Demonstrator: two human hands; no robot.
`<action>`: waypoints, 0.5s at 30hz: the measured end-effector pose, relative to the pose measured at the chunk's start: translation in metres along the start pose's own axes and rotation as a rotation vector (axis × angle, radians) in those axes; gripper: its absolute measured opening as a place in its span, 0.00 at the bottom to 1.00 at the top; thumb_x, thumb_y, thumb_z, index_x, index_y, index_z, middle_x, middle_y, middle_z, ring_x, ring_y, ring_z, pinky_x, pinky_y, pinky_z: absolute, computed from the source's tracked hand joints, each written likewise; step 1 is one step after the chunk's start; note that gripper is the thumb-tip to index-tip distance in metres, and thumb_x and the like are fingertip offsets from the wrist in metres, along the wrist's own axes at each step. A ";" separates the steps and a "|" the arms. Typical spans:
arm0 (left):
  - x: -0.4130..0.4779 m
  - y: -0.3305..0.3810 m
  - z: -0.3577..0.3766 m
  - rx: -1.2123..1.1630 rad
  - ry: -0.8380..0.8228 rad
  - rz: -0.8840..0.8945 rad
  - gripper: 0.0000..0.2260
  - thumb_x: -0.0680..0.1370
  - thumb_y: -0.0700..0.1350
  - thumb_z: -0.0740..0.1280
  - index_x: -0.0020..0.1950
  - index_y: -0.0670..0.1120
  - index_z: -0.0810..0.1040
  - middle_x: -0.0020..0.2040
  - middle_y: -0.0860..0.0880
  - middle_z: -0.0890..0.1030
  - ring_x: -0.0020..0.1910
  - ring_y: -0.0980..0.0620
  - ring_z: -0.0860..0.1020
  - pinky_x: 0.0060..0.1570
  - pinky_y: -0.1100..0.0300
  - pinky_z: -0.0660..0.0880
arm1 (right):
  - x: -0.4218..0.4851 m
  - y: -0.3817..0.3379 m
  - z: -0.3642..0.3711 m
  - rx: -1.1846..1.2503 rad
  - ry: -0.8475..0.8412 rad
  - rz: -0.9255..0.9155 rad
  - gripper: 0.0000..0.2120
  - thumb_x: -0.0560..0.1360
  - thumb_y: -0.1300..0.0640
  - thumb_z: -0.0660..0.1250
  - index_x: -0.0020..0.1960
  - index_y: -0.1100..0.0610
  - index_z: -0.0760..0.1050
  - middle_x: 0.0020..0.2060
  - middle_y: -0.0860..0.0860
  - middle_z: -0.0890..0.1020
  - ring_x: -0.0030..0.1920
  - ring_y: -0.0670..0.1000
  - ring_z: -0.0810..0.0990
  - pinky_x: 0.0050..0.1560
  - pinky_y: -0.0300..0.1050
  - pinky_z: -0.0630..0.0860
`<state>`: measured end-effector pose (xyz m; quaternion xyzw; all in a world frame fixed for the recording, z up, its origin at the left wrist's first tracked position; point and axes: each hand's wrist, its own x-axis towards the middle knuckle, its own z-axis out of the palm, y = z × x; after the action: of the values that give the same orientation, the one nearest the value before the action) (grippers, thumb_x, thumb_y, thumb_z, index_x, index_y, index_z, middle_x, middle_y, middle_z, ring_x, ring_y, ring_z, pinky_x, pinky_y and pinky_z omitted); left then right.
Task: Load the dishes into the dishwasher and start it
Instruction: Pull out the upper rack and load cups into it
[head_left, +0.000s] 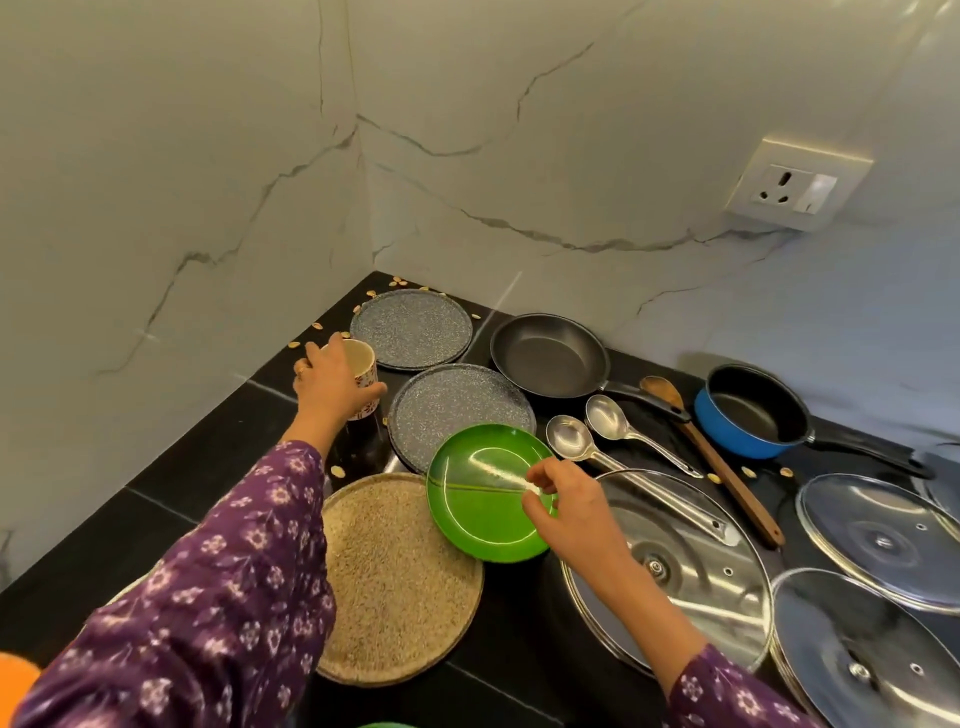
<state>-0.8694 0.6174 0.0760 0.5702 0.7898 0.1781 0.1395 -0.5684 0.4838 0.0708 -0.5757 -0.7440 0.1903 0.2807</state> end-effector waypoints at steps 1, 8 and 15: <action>0.003 -0.002 0.002 -0.018 -0.013 -0.005 0.44 0.69 0.55 0.75 0.75 0.45 0.53 0.70 0.36 0.58 0.67 0.31 0.61 0.65 0.36 0.63 | 0.000 0.001 0.001 0.009 -0.004 0.003 0.07 0.73 0.58 0.67 0.51 0.56 0.75 0.44 0.47 0.76 0.46 0.44 0.75 0.47 0.38 0.73; 0.011 -0.006 0.009 -0.134 0.055 -0.013 0.38 0.69 0.50 0.75 0.71 0.40 0.59 0.65 0.35 0.64 0.63 0.32 0.67 0.61 0.38 0.68 | 0.005 0.003 0.003 0.050 -0.017 0.031 0.07 0.73 0.57 0.67 0.51 0.54 0.75 0.45 0.46 0.76 0.47 0.42 0.74 0.48 0.39 0.74; -0.032 0.028 -0.019 -0.279 0.181 0.105 0.39 0.70 0.56 0.73 0.71 0.39 0.59 0.64 0.36 0.65 0.61 0.36 0.70 0.60 0.43 0.70 | 0.000 -0.003 -0.009 0.088 0.008 0.012 0.07 0.74 0.56 0.67 0.51 0.55 0.75 0.44 0.46 0.77 0.46 0.43 0.75 0.48 0.39 0.74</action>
<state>-0.8440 0.5931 0.1062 0.5673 0.7360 0.3435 0.1360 -0.5654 0.4830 0.0796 -0.5681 -0.7304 0.2222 0.3074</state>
